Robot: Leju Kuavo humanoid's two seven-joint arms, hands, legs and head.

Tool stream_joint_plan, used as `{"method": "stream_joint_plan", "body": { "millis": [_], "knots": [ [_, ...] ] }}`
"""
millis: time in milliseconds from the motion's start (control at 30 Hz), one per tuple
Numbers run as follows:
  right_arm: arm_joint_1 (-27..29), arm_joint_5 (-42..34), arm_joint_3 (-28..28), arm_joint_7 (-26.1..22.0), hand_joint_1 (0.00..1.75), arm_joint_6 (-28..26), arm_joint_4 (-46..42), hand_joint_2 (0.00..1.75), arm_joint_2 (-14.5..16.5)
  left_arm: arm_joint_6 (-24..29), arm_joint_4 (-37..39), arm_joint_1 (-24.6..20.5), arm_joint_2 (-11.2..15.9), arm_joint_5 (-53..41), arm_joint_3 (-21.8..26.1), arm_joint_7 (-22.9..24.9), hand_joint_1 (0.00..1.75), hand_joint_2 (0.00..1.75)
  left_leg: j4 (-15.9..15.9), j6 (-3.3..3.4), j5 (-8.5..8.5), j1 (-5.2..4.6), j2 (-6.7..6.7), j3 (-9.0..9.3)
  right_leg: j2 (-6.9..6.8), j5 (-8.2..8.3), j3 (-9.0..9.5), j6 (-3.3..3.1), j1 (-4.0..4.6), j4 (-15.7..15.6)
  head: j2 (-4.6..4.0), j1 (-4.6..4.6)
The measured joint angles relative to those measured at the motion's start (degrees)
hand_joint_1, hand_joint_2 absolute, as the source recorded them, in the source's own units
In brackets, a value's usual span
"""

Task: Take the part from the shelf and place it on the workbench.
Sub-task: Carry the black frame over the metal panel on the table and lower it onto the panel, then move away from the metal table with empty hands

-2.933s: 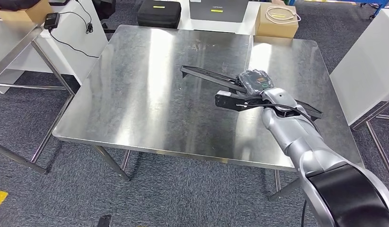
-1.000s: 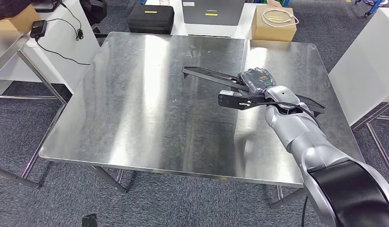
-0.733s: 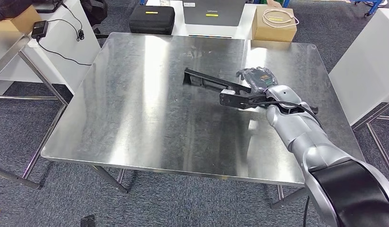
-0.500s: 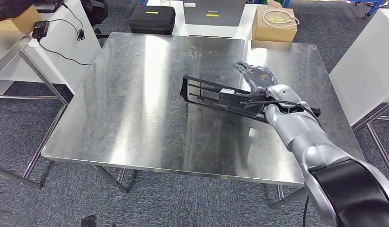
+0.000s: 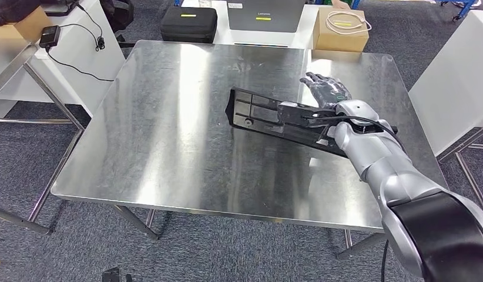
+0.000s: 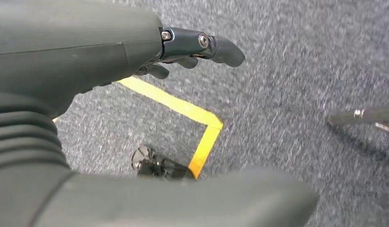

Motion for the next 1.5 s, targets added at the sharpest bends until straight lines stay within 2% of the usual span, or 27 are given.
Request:
{"method": "stream_joint_plan", "body": {
  "millis": [167,267,333,367,400,467,533,567,600,633,700,733,833,867,933,1000,1033,1067,1100,1133,1200,1233,1267,1367,1400,1433,1500],
  "knots": [
    [-0.7,-0.2,-0.1,0.4,0.00,0.3,0.4,1.75,-0.1,-0.7,0.0,0.0,0.1,0.1,0.0,0.0,0.00,0.00,0.4,0.50,-0.33,-0.02,0.01,-0.08,0.00,-0.06,0.03,0.28,-0.39,0.0,0.00,-0.02],
    [-0.9,-0.2,-0.2,0.4,0.00,0.2,0.4,1.75,-0.1,-0.7,0.0,0.0,0.3,0.2,0.0,0.0,0.00,0.00,0.8,0.94,-0.43,-0.06,0.00,-0.23,0.01,0.09,0.13,0.82,-0.53,-0.2,0.00,-0.03],
    [-1.2,-0.3,-0.2,0.4,0.00,0.1,0.4,1.75,-0.2,-0.7,0.0,0.0,0.3,0.2,0.0,0.0,0.00,0.00,0.0,1.54,0.10,0.05,0.08,0.21,0.00,0.15,0.24,1.28,-0.34,-0.4,0.00,0.04],
    [-1.4,-0.4,-0.3,0.5,0.00,0.1,0.4,1.75,-0.3,-0.8,0.0,0.0,0.3,0.2,0.0,0.0,0.00,0.00,-0.7,1.99,0.55,0.16,0.17,0.51,-0.05,-0.47,-0.16,1.19,-0.19,0.3,0.00,0.12],
    [-1.6,-0.5,-0.4,0.5,0.00,0.1,0.5,1.75,-0.3,-0.8,0.0,0.0,0.2,0.2,0.0,0.0,0.00,0.00,-1.3,2.40,0.98,0.27,0.28,0.76,-0.10,-1.65,-1.10,0.88,-0.05,2.2,0.00,0.21],
    [-1.9,-0.5,-0.6,0.5,0.00,0.1,0.6,1.75,-0.5,-1.0,0.0,0.0,0.2,0.2,0.0,0.0,0.00,0.00,-1.8,2.85,1.47,0.28,0.40,0.71,-0.19,-5.33,-4.52,0.03,0.02,9.8,0.00,0.33],
    [-1.9,-0.5,-0.7,0.5,0.00,0.1,0.8,1.75,-0.7,-1.2,0.0,0.0,0.2,0.2,0.0,0.0,0.00,0.00,-1.7,2.77,1.69,0.19,0.35,0.38,-0.19,-7.59,-7.13,0.01,0.01,16.0,0.00,0.36],
    [-1.8,-0.5,-0.8,0.5,0.00,0.1,0.9,1.75,-0.7,-1.2,0.0,0.1,0.2,0.2,0.0,0.0,0.00,0.00,-1.7,2.65,1.83,0.17,0.31,0.20,-0.20,-7.48,-6.96,0.31,0.01,16.1,0.00,0.36],
    [-1.8,-0.5,-0.8,0.5,0.00,0.1,1.0,1.75,-0.8,-1.3,0.0,0.1,0.2,0.2,0.0,0.1,0.00,0.00,-1.6,2.49,1.96,0.17,0.28,-0.01,-0.21,-6.53,-5.49,0.74,-0.01,13.7,0.00,0.36],
    [-2.0,-0.5,-0.9,0.5,0.00,0.1,1.0,1.75,-0.8,-1.3,0.0,0.1,0.2,0.2,0.0,0.1,0.00,0.00,-1.3,2.32,2.04,0.19,0.26,-0.25,-0.25,-5.11,-3.03,1.17,-0.08,9.4,0.00,0.35],
    [-2.3,-0.5,-1.0,0.5,0.00,0.1,1.0,1.75,-0.7,-1.3,0.0,0.1,0.2,0.2,0.0,0.1,0.00,0.00,-0.6,1.81,2.14,0.08,0.25,-0.88,-0.23,-2.84,0.90,1.41,-0.06,2.3,0.00,0.34],
    [-2.4,-0.4,-1.0,0.5,0.00,0.1,1.0,1.75,-0.7,-1.3,0.0,0.0,0.2,0.2,0.0,0.1,0.00,0.00,-0.3,1.52,2.19,0.01,0.22,-1.22,-0.20,-2.28,1.66,1.25,0.02,0.8,0.00,0.31],
    [-2.8,-0.4,-1.1,0.5,0.00,0.1,1.0,1.75,-0.6,-1.4,0.0,0.1,0.2,0.3,0.0,0.0,0.00,0.00,-0.2,0.39,2.63,0.24,0.19,-1.85,-0.13,-1.45,1.19,0.03,0.37,0.6,0.00,0.24],
    [-2.9,-0.3,-1.1,0.5,0.00,0.1,1.0,1.75,-0.5,-1.4,0.0,0.2,0.2,0.3,0.0,0.0,0.00,0.00,0.2,-0.06,2.08,0.43,0.24,-2.14,-0.15,-1.08,0.98,-0.55,0.27,0.5,0.00,0.19],
    [-3.0,-0.3,-1.1,0.5,0.00,0.1,1.0,1.75,-0.3,-1.4,0.0,0.3,0.3,0.4,0.0,0.0,0.00,0.00,4.2,-0.88,-1.43,0.71,0.37,-3.64,-0.25,-0.34,0.54,-1.50,-0.13,0.4,0.00,0.03],
    [-3.0,-0.3,-1.1,0.5,0.00,0.1,1.0,1.75,-0.2,-1.4,0.0,0.3,0.2,0.4,0.0,0.0,0.00,0.00,12.2,-1.48,-6.61,0.85,0.47,-6.18,-0.33,0.25,-0.11,-1.86,0.02,0.5,0.00,-0.12],
    [-2.9,-0.3,-1.1,0.5,0.00,0.1,1.1,1.75,-0.1,-1.4,0.0,0.3,0.2,0.4,0.0,0.0,0.00,0.00,15.6,-1.62,-8.38,0.88,0.48,-7.05,-0.35,0.56,-0.50,-1.89,0.13,0.5,0.00,-0.12],
    [-2.9,-0.3,-1.1,0.5,0.00,0.1,1.1,1.75,-0.1,-1.4,0.0,0.3,0.2,0.4,0.0,0.0,0.00,0.00,17.2,-1.60,-9.25,0.89,0.48,-7.06,-0.35,0.87,-0.91,-1.87,0.26,0.5,0.00,-0.12],
    [-2.8,-0.3,-1.1,0.5,0.00,0.1,1.1,1.75,-0.1,-1.4,0.0,0.3,0.2,0.4,0.0,0.0,0.00,0.00,16.6,-1.43,-9.08,0.87,0.48,-5.91,-0.35,1.14,-1.28,-1.82,0.40,0.5,0.00,-0.12],
    [-2.9,-0.3,-1.1,0.5,0.00,0.1,1.2,1.75,-0.1,-1.4,0.0,0.2,0.2,0.4,0.0,0.0,0.00,0.00,13.6,-1.08,-8.08,0.81,0.48,-3.55,-0.33,1.39,-1.57,-1.74,0.56,0.5,0.00,-0.12],
    [-3.0,-0.3,-1.1,0.5,0.00,0.1,1.2,1.75,-0.2,-1.4,0.0,0.2,0.4,0.4,0.0,0.0,0.00,0.00,5.3,0.09,-5.96,0.51,0.57,2.27,-0.36,1.93,-1.86,-1.45,0.81,0.4,0.00,0.00],
    [-3.1,-0.3,-1.1,0.5,0.00,0.1,1.2,1.75,-0.2,-1.4,0.0,0.1,0.5,0.5,0.1,-0.1,0.00,0.00,2.3,0.74,-5.23,0.24,0.60,4.17,-0.44,2.19,-1.88,-1.23,0.81,0.3,0.00,0.14],
    [-3.2,-0.3,-1.1,0.5,0.00,0.1,1.2,1.75,-0.2,-1.4,0.0,0.1,0.6,0.5,0.1,-0.2,0.00,0.00,0.8,1.27,-4.90,-0.05,0.65,5.03,-0.52,2.47,-1.88,-0.91,0.74,0.2,0.00,0.14],
    [-3.3,-0.2,-1.1,0.5,0.00,0.2,1.2,1.75,-0.2,-1.6,0.0,0.0,0.6,0.5,0.2,-0.3,0.00,0.00,-0.4,2.32,-3.45,-0.33,0.72,4.89,-0.66,3.33,-2.03,0.19,0.80,-0.3,0.00,-0.02],
    [-3.3,-0.2,-1.1,0.5,0.00,0.2,1.3,1.75,-0.3,-1.6,0.0,0.0,0.6,0.5,0.2,-0.3,0.00,0.00,-1.2,2.68,-2.59,-0.18,0.81,4.85,-0.64,2.87,-2.54,0.23,0.98,0.1,0.00,0.03],
    [-3.4,-0.2,-1.1,0.5,0.00,0.2,1.3,1.75,-0.4,-1.6,0.0,0.0,0.6,0.5,0.3,-0.3,0.00,0.00,-1.9,3.03,-1.66,-0.02,0.92,4.66,-0.62,1.68,-3.44,0.06,1.10,1.6,0.00,0.07],
    [-3.5,-0.2,-1.1,0.5,0.00,0.2,1.3,1.75,-0.6,-1.7,0.0,-0.1,0.5,0.6,0.3,-0.3,0.00,0.00,-2.6,3.36,-0.28,0.07,1.06,3.72,-0.58,-2.66,-6.21,-0.53,1.03,8.1,0.00,0.22]
  ]
}}
